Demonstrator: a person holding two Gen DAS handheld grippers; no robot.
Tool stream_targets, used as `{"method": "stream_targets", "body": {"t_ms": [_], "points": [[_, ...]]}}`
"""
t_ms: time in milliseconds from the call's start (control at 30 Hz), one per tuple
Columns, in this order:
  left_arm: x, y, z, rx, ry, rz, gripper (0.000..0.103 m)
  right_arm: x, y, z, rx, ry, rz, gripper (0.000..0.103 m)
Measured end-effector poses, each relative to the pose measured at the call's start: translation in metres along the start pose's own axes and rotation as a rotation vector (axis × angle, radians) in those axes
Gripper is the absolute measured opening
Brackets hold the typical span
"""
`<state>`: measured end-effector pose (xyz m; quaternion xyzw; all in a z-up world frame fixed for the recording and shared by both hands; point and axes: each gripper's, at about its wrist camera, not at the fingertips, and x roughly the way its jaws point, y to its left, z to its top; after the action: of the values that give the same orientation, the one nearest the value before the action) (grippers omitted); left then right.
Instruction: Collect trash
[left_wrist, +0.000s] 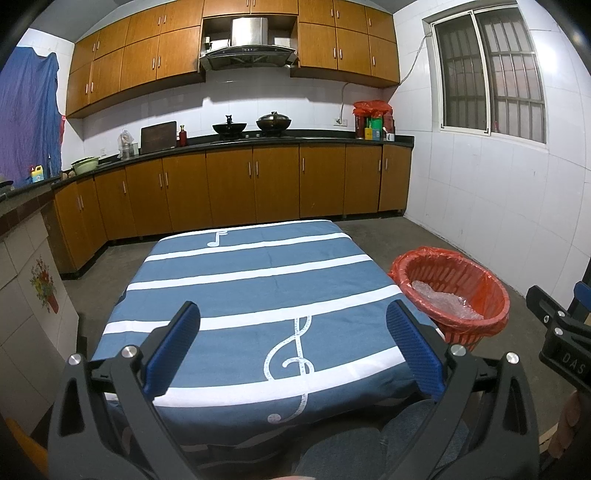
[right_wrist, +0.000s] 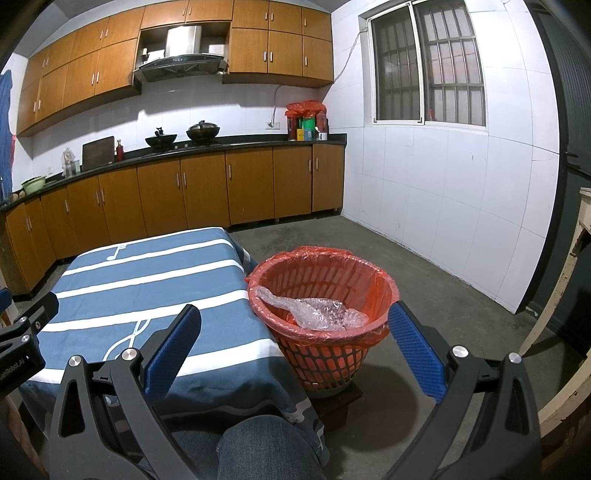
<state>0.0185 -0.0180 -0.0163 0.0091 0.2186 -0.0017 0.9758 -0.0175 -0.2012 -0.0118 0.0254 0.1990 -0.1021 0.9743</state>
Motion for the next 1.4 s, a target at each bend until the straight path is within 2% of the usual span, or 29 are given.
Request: {"method": "stream_targets", "body": {"t_ms": [1400], "points": [[0.0027, 0.0020, -0.0042, 0.005, 0.004, -0.005, 0.099, -0.0007, -0.0004, -0.0014, -0.001, 0.004, 0.001, 0.100]]}}
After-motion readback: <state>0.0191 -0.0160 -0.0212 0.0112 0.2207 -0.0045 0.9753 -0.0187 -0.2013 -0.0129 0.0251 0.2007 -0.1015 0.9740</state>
